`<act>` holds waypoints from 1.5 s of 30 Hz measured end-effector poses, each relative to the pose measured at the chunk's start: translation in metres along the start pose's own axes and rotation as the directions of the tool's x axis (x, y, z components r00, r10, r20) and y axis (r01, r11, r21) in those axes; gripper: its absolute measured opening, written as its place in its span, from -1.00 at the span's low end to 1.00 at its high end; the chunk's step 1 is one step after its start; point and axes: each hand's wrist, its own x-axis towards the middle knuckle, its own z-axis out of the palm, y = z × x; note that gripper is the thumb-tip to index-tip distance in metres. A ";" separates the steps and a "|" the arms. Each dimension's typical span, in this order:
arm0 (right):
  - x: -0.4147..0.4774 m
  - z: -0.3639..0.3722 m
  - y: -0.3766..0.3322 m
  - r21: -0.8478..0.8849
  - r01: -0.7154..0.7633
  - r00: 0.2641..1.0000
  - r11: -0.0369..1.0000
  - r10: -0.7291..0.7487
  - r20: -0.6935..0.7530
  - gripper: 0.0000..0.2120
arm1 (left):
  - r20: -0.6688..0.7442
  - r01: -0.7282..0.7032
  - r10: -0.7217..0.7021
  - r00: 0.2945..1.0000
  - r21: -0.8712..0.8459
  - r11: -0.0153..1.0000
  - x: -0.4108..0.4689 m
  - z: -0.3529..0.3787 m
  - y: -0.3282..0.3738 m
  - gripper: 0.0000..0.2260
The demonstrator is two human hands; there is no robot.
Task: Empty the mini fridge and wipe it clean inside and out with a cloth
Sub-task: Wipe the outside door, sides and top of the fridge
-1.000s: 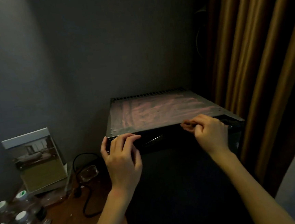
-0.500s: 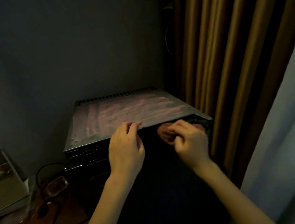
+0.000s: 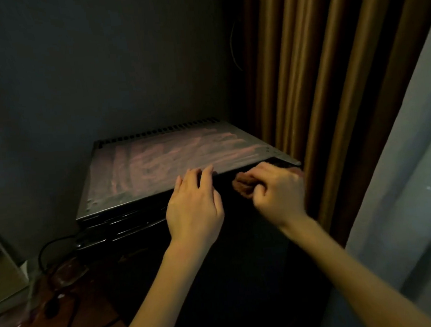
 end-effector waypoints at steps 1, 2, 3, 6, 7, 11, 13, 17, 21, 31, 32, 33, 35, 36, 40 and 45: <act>-0.004 0.004 -0.013 0.051 -0.003 1.000 0.999 0.004 -0.023 -0.59 | 0.004 -0.001 0.001 1.000 0.013 1.000 0.000 0.000 0.000 -0.59; -0.008 0.007 -0.025 0.085 0.010 0.999 0.996 -0.007 -0.036 -0.59 | 0.004 0.003 -0.003 1.000 0.020 1.000 0.000 -0.001 -0.001 -0.60; -0.012 0.010 -0.034 0.096 0.028 0.999 0.995 -0.025 -0.038 -0.57 | -0.001 0.011 -0.011 1.000 0.016 1.000 0.001 0.000 -0.003 -0.62; -0.022 0.015 -0.038 0.105 0.078 0.997 0.991 -0.076 -0.023 -0.53 | -0.044 0.021 -0.021 0.999 -0.004 1.000 0.002 0.005 -0.007 -0.61; -0.025 0.016 -0.032 0.081 0.103 0.995 0.991 -0.102 -0.016 -0.51 | -0.060 0.014 -0.014 0.998 -0.001 1.000 0.002 0.006 -0.007 -0.56; -0.017 0.006 0.007 -0.126 0.071 0.997 0.990 -0.072 -0.007 -0.46 | -0.091 0.007 -0.009 0.996 -0.023 1.000 0.001 0.007 -0.007 -0.49; -0.008 -0.005 0.026 -0.192 0.002 1.000 0.981 -0.004 -0.013 -0.49 | -0.082 0.014 -0.016 0.996 -0.025 1.000 0.000 0.005 -0.006 -0.54; -0.012 -0.016 0.038 -0.281 -0.094 0.995 0.955 0.097 -0.004 -0.52 | -0.068 0.026 -0.027 0.997 -0.015 1.000 0.000 0.003 -0.006 -0.64; -0.032 0.001 -0.005 -0.362 -0.128 0.992 0.923 0.116 -0.056 -0.52 | -0.086 0.026 -0.024 0.996 0.016 1.000 0.000 0.006 -0.002 -0.51; -0.019 0.001 0.030 -0.199 0.011 1.000 0.980 -0.012 -0.003 -0.46 | -0.068 0.028 -0.026 0.997 0.019 0.999 0.001 0.004 -0.003 -0.49; -0.013 -0.003 0.038 -0.227 -0.008 1.000 0.974 0.001 -0.030 -0.43 | -0.060 0.029 -0.028 0.998 0.019 0.999 0.001 0.003 -0.003 -0.50; -0.009 -0.007 0.043 -0.261 -0.021 0.998 0.965 0.004 -0.066 -0.43 | -0.052 0.032 -0.031 0.998 0.020 0.999 0.000 0.003 -0.003 -0.51; -0.011 -0.011 0.043 -0.297 -0.057 0.990 0.953 0.015 -0.142 -0.49 | -0.050 0.036 -0.035 0.998 0.027 0.999 0.000 0.002 -0.003 -0.52; -0.017 -0.010 0.039 -0.296 -0.085 0.986 0.951 0.036 -0.166 -0.49 | -0.053 0.039 -0.037 0.998 0.032 0.999 -0.001 0.002 -0.003 -0.52; -0.045 -0.001 0.011 -0.264 -0.126 0.987 0.956 0.094 -0.129 -0.47 | -0.066 0.033 -0.031 0.997 0.039 0.999 -0.001 0.004 0.000 -0.48; -0.032 0.017 -0.038 0.035 0.034 0.995 0.999 -0.037 0.088 -0.47 | -0.085 0.043 -0.042 0.996 0.011 0.999 0.003 0.007 0.000 -0.46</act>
